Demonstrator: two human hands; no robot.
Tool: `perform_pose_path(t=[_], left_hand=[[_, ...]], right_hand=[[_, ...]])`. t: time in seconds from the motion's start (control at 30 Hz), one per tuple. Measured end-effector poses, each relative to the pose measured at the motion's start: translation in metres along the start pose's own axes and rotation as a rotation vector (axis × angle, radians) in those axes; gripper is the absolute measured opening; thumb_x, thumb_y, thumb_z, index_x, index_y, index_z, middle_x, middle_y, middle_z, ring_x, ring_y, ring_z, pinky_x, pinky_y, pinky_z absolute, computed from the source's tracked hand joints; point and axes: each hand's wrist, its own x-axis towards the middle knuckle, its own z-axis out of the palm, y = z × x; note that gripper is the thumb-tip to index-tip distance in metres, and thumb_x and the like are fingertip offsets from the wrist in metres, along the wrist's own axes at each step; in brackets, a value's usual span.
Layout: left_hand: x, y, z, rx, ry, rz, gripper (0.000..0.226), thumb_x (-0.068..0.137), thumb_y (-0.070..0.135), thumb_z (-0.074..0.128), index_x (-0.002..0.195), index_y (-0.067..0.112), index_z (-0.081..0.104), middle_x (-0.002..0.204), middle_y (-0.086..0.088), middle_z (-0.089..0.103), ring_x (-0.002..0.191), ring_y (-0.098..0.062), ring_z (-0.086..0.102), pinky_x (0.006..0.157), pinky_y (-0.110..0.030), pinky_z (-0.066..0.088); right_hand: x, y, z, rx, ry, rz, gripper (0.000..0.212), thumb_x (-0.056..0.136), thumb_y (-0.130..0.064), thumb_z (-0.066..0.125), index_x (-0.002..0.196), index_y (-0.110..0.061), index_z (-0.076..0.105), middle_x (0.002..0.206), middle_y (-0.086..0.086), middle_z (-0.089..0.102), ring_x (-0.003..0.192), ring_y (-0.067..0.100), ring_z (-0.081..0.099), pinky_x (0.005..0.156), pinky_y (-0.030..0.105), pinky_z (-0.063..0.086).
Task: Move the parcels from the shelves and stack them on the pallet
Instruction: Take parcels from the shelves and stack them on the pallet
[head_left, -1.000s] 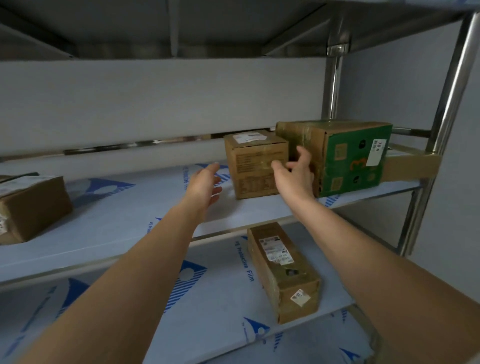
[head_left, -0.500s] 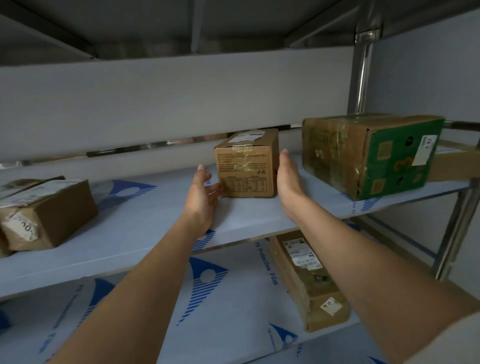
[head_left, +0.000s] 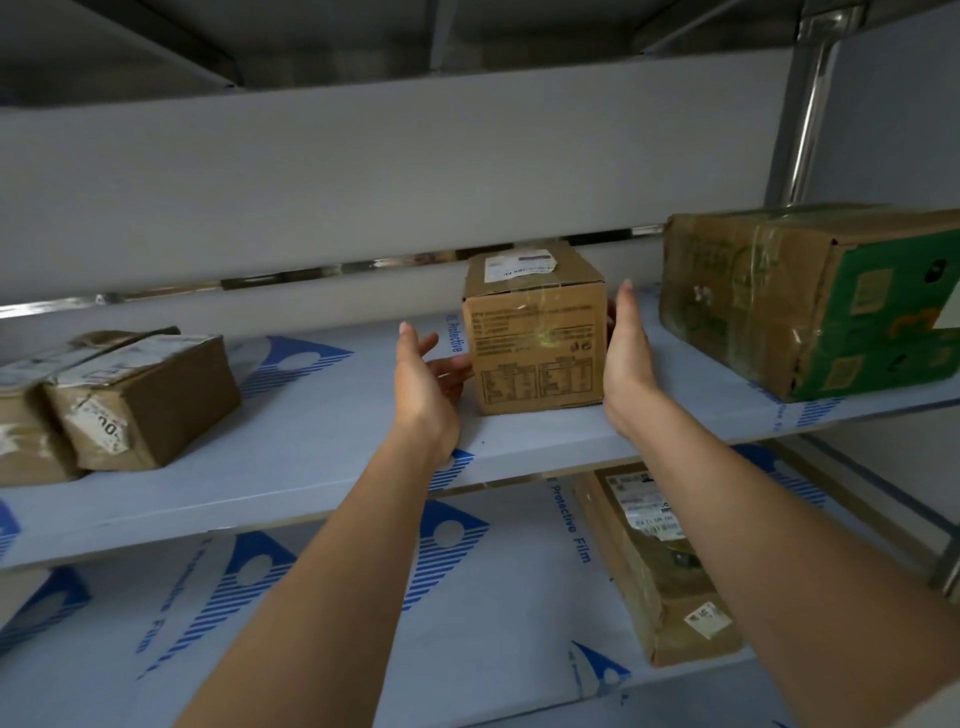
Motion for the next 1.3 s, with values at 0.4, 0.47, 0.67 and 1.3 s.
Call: perform_pose_path(t=[0.4, 0.47, 0.67, 1.3], left_hand=[[-0.021, 0.007, 0.0, 0.064, -0.057, -0.004, 0.086, 0.088, 0.08, 0.027, 0.13, 0.015, 0.064, 0.131, -0.018, 0.062, 0.119, -0.029, 0.057, 0.103, -0.056, 0.044], [-0.028, 0.01, 0.002, 0.069, -0.039, 0.015, 0.086, 0.086, 0.082, 0.026, 0.126, 0.017, 0.067, 0.124, -0.015, 0.068, 0.119, -0.032, 0.061, 0.098, -0.057, 0.047], [-0.068, 0.032, -0.014, 0.12, 0.036, 0.102, 0.085, 0.079, 0.086, 0.036, 0.132, 0.024, 0.061, 0.13, -0.008, 0.065, 0.125, -0.032, 0.056, 0.108, -0.063, 0.034], [-0.479, 0.194, -0.244, 0.392, 0.619, 0.539, 0.037, 0.096, 0.037, 0.043, 0.105, 0.012, 0.069, 0.092, -0.005, 0.074, 0.08, -0.019, 0.069, 0.067, -0.024, 0.055]], right_hand=[[0.001, 0.002, -0.002, -0.042, -0.242, -0.075, 0.055, 0.101, -0.058, 0.025, 0.083, -0.027, 0.067, 0.084, -0.005, 0.071, 0.084, 0.013, 0.068, 0.072, 0.03, 0.05], [0.001, 0.003, -0.004, -0.001, -0.287, -0.096, 0.051, 0.102, -0.056, 0.027, 0.085, -0.03, 0.068, 0.085, -0.008, 0.073, 0.088, 0.011, 0.069, 0.075, 0.031, 0.051], [-0.011, 0.002, 0.0, 0.032, -0.494, -0.209, 0.06, 0.092, -0.069, 0.034, 0.099, -0.021, 0.068, 0.1, -0.003, 0.072, 0.098, 0.012, 0.066, 0.087, 0.035, 0.046], [-0.423, -0.039, 0.169, 0.006, -1.664, 0.269, 0.087, 0.069, -0.087, 0.051, 0.138, -0.034, 0.047, 0.127, 0.005, 0.06, 0.106, 0.03, 0.063, 0.068, 0.044, 0.058]])
